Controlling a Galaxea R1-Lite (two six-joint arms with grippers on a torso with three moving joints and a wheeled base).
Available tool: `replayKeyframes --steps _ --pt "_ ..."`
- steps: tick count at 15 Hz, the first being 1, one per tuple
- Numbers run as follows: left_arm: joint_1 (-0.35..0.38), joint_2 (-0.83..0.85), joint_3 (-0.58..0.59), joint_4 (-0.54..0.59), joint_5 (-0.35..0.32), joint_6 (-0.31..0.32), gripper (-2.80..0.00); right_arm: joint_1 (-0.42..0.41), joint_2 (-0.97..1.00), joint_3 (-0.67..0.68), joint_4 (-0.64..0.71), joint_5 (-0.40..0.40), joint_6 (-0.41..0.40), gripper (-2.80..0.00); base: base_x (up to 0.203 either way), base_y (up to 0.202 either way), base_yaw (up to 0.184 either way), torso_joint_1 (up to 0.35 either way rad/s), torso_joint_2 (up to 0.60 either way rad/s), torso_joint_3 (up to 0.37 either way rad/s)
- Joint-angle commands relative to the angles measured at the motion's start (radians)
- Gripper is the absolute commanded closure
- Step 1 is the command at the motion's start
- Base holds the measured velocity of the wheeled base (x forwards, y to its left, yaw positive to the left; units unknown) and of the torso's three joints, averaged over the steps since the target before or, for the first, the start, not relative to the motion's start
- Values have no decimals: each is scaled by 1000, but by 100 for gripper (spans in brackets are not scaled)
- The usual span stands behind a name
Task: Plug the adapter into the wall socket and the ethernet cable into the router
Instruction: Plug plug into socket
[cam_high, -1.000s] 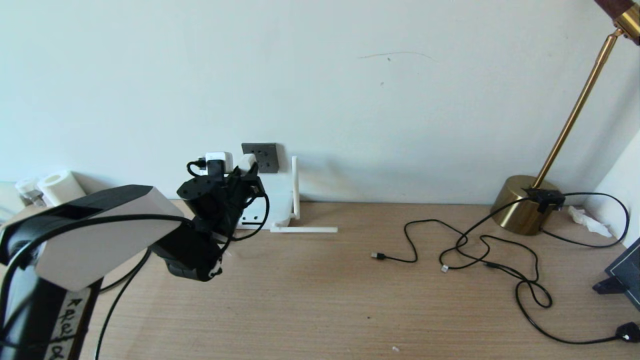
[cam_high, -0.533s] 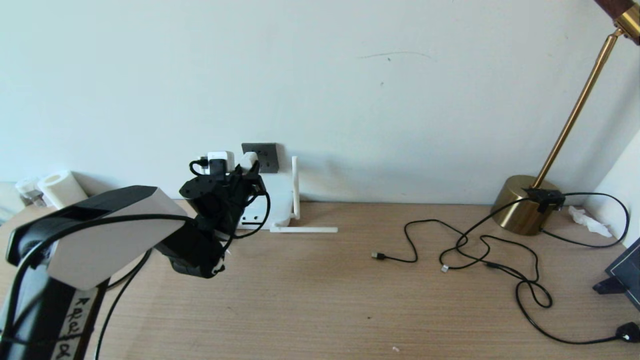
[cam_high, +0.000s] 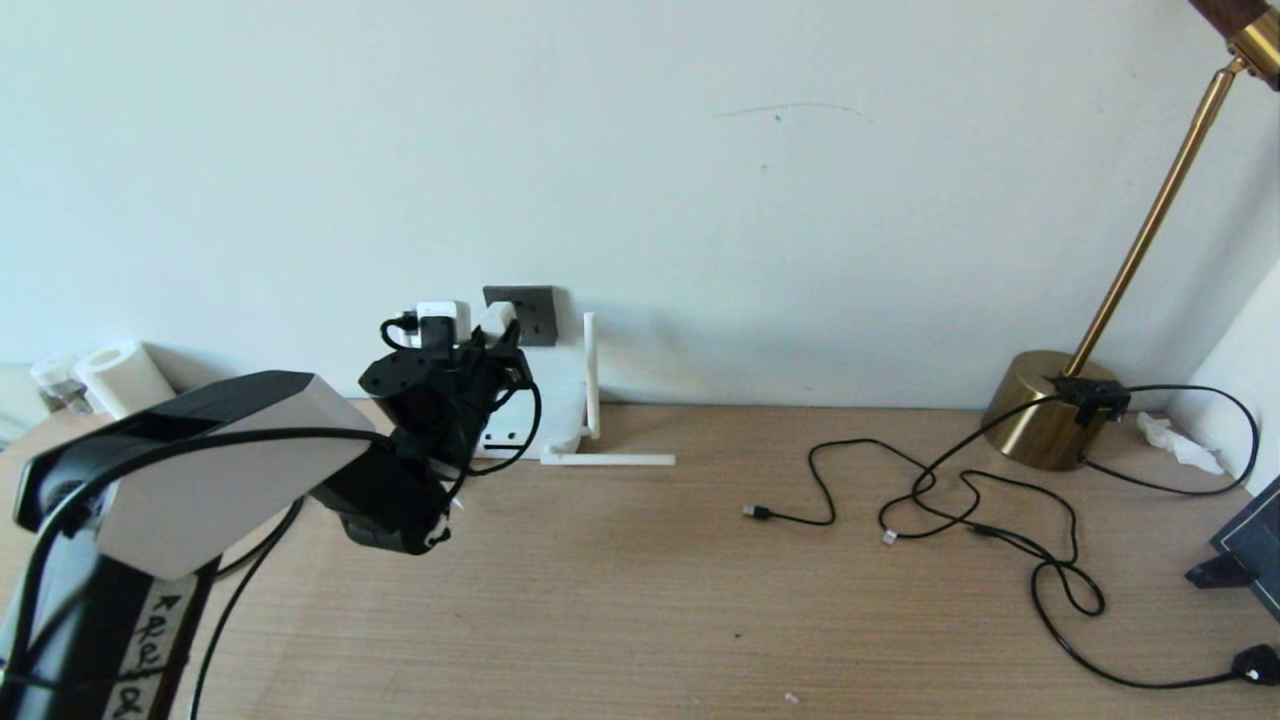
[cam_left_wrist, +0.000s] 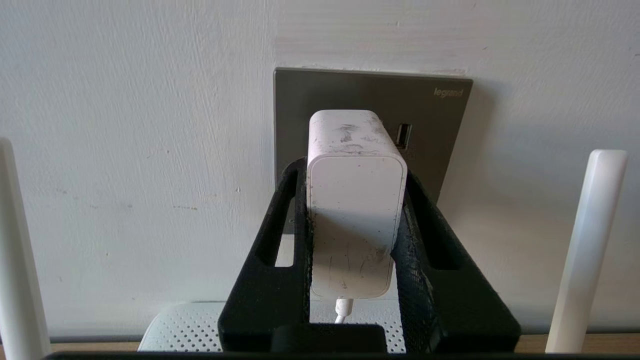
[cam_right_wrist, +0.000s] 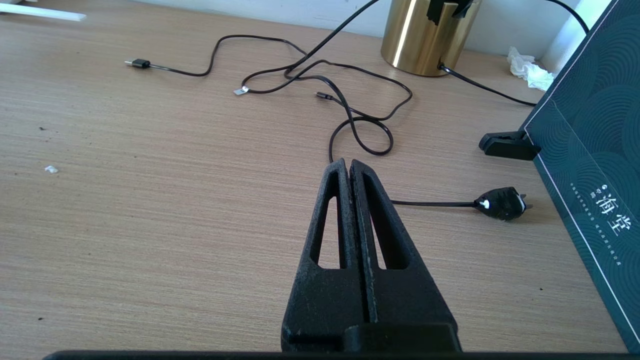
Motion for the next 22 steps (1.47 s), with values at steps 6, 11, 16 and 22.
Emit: replayKeyframes --steps 6,11,16,22 --pt "0 20 -5 -5 0 10 0 0 1 0 0 1 -1 0 0 0 0 0 0 0" --pt "1 22 -14 -5 -13 20 0 0 1 0 0 1 -1 0 0 0 0 0 0 0" --pt "4 14 -14 -5 -11 23 0 0 1 0 0 1 -1 0 0 0 0 0 0 0" --pt "23 28 -42 2 -12 33 0 0 1 0 0 1 -1 0 0 0 0 0 0 0"
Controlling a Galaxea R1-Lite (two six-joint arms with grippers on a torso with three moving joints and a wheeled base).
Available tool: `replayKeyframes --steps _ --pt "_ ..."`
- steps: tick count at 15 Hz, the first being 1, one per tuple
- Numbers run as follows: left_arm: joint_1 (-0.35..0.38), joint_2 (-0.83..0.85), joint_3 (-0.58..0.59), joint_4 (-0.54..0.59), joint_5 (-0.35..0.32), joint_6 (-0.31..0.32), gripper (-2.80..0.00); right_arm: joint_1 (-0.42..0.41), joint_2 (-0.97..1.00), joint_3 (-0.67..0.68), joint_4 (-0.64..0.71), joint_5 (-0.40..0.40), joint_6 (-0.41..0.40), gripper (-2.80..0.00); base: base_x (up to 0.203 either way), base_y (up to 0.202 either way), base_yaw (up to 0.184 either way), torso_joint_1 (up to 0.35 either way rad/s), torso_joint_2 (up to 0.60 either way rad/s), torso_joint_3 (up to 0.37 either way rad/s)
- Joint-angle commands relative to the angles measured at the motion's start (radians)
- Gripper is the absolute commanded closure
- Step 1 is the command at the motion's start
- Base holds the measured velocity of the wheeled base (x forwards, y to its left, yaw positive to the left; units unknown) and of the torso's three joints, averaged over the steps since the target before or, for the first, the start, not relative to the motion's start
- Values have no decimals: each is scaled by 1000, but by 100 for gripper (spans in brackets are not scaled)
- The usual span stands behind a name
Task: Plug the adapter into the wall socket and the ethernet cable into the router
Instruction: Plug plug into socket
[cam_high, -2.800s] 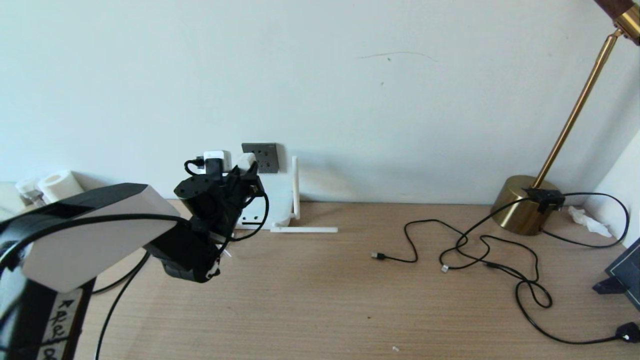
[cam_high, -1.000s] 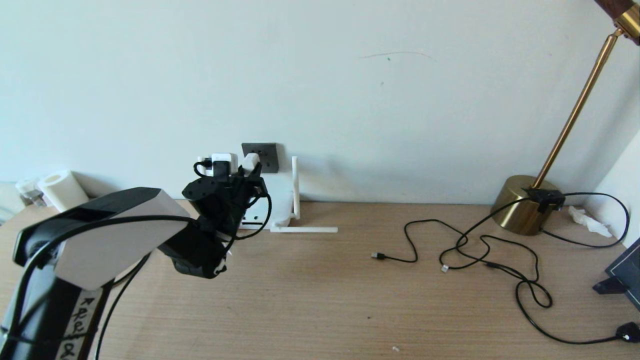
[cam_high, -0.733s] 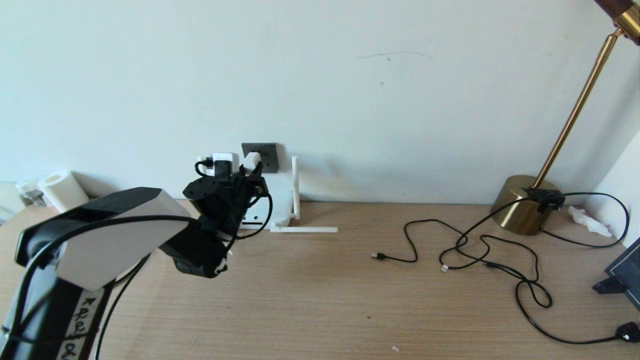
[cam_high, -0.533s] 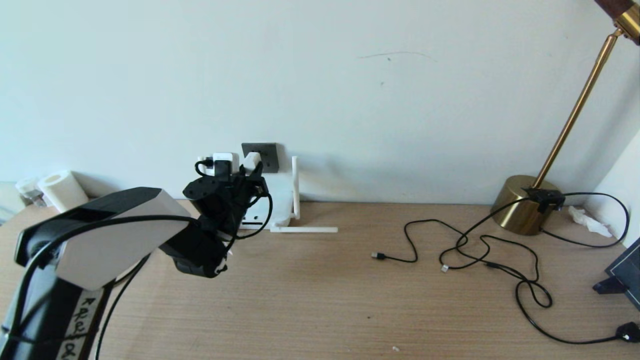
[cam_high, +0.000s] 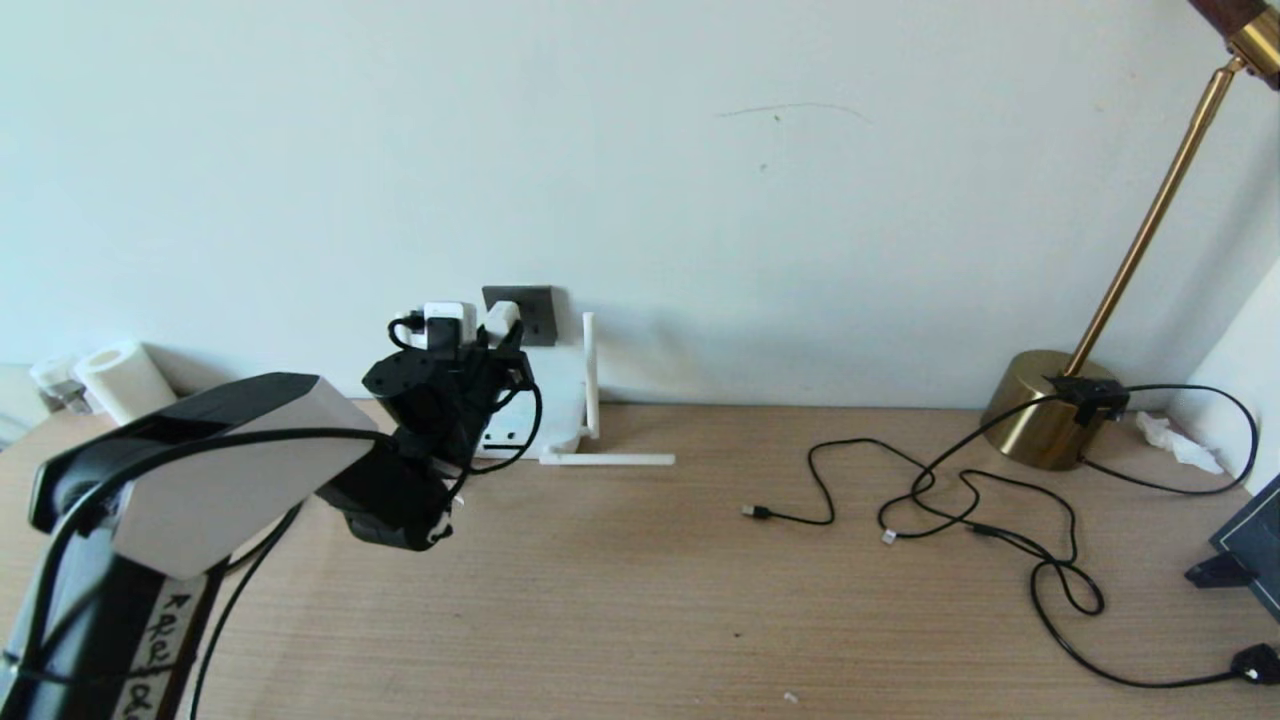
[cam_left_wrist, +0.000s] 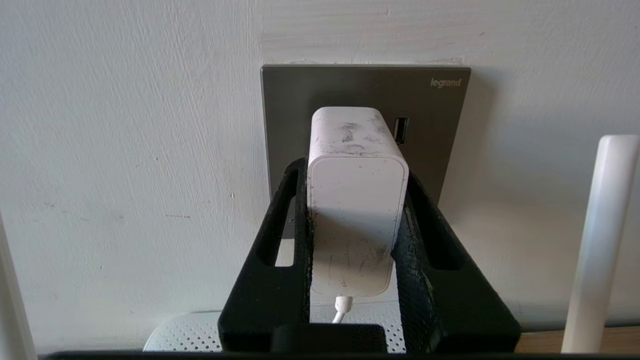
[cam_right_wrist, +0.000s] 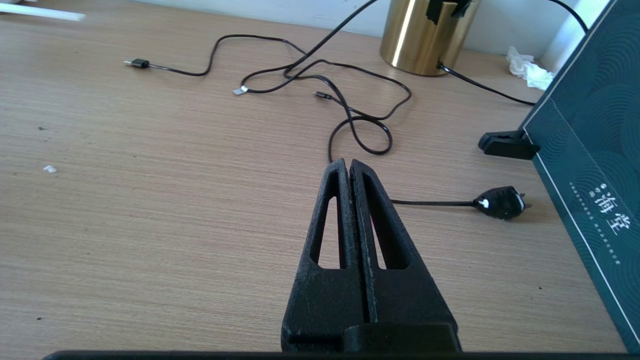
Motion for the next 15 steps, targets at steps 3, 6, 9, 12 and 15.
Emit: replayKeyframes --steps 3,6,9,12,15 --pt "0 7 -18 -8 3 0 0 0 1 0 0 1 -1 0 0 0 0 0 0 0" --pt "0 10 -18 -8 3 2 0 0 1 0 0 1 -1 0 0 0 0 0 0 0" --pt "0 10 -18 -8 3 2 0 0 1 0 0 1 -1 0 0 0 0 0 0 0" --pt "0 10 -18 -8 1 2 0 0 1 0 0 1 -1 0 0 0 0 0 0 0" --pt "2 17 -18 -6 0 2 0 0 1 0 0 1 -1 0 0 0 0 0 0 0"
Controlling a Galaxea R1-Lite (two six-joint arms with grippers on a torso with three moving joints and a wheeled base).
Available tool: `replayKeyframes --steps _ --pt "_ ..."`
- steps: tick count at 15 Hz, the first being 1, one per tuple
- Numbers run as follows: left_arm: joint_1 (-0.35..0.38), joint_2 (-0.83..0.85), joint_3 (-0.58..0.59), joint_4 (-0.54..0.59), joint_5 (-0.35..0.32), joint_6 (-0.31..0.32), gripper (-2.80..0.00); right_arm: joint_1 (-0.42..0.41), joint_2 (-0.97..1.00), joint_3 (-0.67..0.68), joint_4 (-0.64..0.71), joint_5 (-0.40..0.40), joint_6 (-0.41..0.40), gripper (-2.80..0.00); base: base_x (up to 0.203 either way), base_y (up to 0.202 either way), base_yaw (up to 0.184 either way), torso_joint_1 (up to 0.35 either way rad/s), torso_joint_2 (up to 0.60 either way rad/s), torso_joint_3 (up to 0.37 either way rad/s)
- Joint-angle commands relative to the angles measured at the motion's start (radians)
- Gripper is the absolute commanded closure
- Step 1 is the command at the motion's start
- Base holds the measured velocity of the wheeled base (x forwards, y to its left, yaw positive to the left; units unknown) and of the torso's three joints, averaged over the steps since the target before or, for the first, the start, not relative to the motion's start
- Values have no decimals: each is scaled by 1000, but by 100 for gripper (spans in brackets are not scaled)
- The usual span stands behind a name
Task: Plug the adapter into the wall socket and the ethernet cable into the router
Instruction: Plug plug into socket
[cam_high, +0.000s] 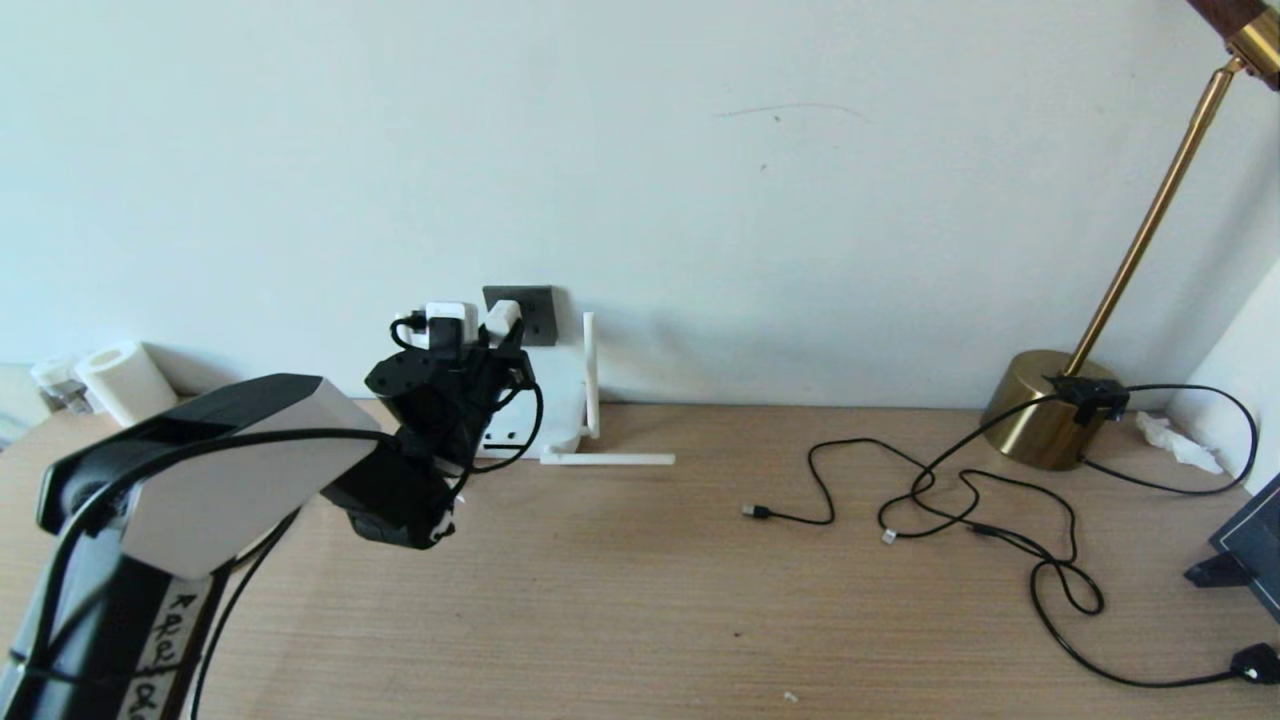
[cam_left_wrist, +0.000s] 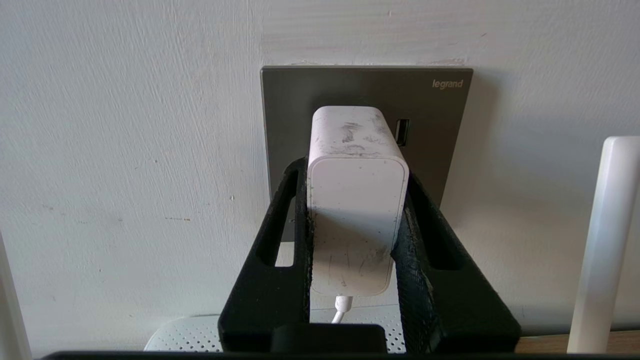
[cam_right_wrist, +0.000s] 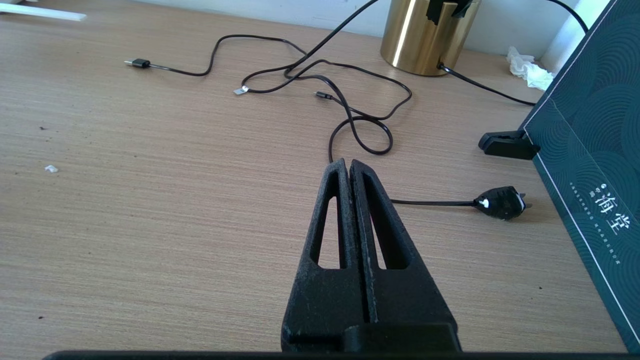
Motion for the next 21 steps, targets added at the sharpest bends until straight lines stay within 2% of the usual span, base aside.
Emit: replayKeyframes --steps 1,11,21 --pt "0 5 0 -7 1 0 0 0 1 0 0 1 -1 0 0 0 0 0 0 0" --pt "0 34 -73 18 0 0 0 0 1 0 0 1 -1 0 0 0 0 0 0 0" --pt "0 29 -76 19 1 0 0 0 1 0 0 1 -1 0 0 0 0 0 0 0"
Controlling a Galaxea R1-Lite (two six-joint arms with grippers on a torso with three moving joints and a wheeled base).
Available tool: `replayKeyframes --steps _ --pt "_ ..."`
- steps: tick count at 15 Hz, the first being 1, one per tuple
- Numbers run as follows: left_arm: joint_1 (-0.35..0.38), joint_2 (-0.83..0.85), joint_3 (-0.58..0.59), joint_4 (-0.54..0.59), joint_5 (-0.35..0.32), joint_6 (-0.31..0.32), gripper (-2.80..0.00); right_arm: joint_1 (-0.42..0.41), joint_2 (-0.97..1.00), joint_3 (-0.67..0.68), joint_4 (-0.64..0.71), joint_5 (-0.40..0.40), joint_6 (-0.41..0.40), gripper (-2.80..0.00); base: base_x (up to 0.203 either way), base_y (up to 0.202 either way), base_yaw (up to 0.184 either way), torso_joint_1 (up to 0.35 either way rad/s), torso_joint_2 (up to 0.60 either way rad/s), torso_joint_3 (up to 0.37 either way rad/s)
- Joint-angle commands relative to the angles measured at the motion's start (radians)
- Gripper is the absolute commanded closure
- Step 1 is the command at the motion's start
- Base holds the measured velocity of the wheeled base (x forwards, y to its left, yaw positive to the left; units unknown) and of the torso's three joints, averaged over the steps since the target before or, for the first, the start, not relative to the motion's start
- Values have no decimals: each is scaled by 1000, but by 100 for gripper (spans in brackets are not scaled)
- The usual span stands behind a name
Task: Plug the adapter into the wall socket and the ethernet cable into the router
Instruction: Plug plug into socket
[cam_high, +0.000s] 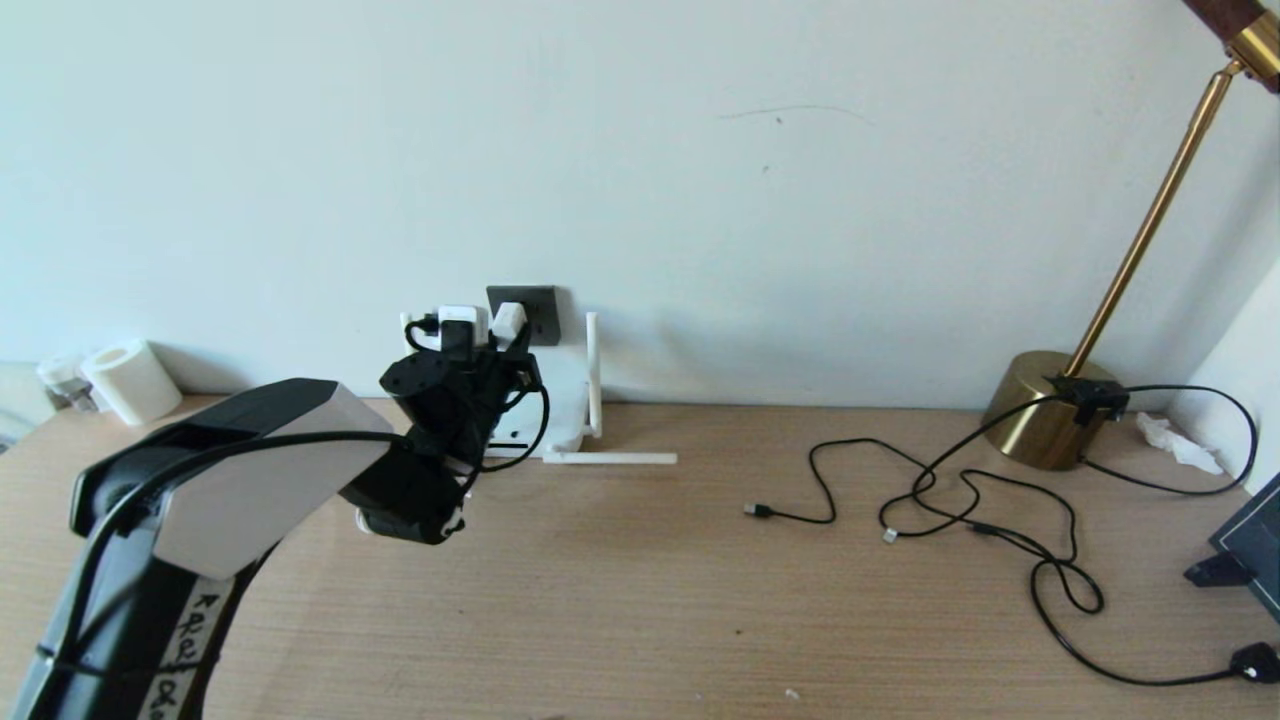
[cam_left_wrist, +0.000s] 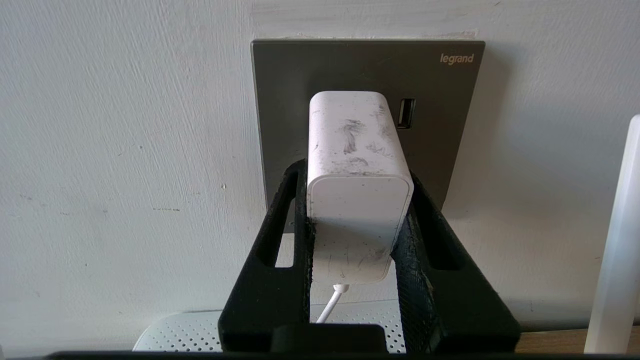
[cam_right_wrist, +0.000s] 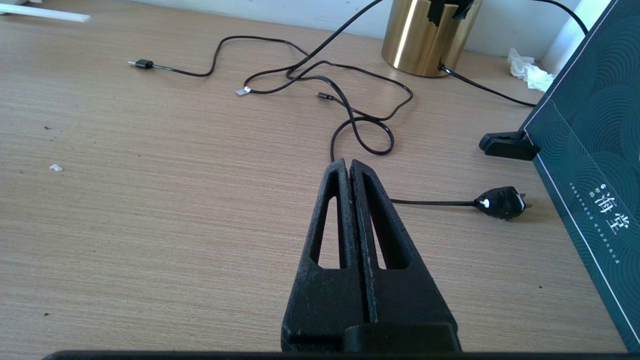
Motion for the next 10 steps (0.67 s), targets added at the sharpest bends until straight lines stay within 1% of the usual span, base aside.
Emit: replayKeyframes --steps 1,6,10 --pt "-1 -9 0 -10 2 0 0 0 1 0 0 1 -1 0 0 0 0 0 0 0" --pt "-9 -11 -3 -9 6 0 0 0 1 0 0 1 -1 0 0 0 0 0 0 0" --pt "-12 -12 -27 3 12 2 0 0 1 0 0 1 -1 0 0 0 0 0 0 0"
